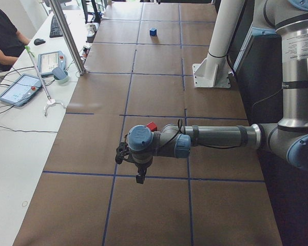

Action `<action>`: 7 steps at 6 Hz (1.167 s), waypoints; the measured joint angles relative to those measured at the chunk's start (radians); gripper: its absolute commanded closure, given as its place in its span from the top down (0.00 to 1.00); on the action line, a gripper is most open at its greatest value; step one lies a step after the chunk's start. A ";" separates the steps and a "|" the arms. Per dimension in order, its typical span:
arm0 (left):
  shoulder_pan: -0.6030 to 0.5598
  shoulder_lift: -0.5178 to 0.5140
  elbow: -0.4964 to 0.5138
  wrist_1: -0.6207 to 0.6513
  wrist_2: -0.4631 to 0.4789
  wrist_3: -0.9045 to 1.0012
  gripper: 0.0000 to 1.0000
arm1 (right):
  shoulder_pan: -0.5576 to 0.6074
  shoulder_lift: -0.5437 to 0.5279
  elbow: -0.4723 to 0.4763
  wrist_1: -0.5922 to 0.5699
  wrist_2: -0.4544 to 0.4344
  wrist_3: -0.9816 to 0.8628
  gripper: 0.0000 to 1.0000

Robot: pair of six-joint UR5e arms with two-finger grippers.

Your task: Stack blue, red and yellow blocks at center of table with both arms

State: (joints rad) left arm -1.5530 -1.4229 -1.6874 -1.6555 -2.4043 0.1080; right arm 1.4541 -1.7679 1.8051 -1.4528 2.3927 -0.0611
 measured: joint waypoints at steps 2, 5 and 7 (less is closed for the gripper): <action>0.003 0.000 -0.001 -0.027 0.000 -0.009 1.00 | -0.154 0.018 -0.002 0.202 -0.019 0.445 1.00; 0.004 -0.001 0.001 -0.043 -0.001 -0.030 1.00 | -0.374 0.040 -0.005 0.382 -0.168 0.978 0.99; 0.004 -0.001 0.002 -0.044 -0.001 -0.031 1.00 | -0.478 0.068 -0.020 0.389 -0.248 1.142 1.00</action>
State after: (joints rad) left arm -1.5493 -1.4236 -1.6852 -1.6995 -2.4053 0.0768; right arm 0.9764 -1.6999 1.7851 -1.0640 2.1450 1.0807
